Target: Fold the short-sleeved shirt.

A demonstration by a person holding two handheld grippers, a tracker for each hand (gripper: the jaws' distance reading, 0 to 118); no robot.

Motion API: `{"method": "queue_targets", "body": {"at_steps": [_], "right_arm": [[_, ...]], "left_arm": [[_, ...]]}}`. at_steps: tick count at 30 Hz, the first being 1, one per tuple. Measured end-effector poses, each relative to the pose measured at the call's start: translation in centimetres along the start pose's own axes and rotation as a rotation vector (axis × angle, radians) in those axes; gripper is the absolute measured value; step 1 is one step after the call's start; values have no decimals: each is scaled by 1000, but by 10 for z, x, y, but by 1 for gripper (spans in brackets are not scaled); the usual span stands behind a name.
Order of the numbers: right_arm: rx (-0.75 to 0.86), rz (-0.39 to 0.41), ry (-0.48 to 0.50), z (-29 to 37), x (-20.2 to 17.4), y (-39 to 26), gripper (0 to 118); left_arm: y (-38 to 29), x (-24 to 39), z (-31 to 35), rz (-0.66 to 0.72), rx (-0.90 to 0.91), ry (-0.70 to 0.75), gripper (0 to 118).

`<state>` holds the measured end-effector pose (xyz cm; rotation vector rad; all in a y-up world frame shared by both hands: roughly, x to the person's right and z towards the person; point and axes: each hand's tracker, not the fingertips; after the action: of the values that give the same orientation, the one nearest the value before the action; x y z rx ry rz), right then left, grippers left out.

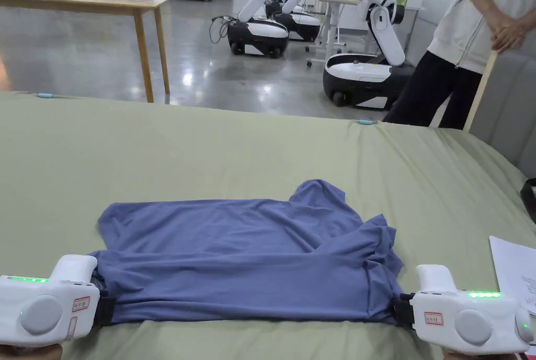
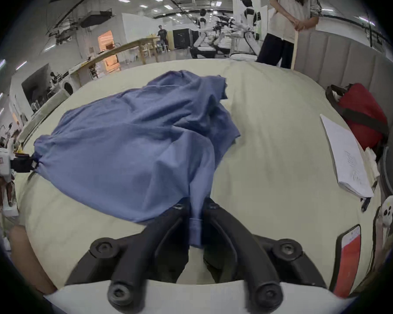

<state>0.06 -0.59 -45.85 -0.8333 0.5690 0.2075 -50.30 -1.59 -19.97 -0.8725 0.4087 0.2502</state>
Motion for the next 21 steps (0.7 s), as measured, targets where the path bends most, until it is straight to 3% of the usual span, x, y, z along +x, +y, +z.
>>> {"method": "queue_targets", "body": {"at_steps": [7, 14, 21], "right_arm": [[10, -16, 11, 5, 7, -1, 9], [34, 8, 69, 80, 18, 5, 8], [3, 48, 94, 128, 24, -35, 8]], "left_arm": [[3, -7, 12, 18, 1, -25, 17], [16, -7, 76, -20, -12, -82, 16], [-36, -18, 96, -18, -95, -114, 16]]}}
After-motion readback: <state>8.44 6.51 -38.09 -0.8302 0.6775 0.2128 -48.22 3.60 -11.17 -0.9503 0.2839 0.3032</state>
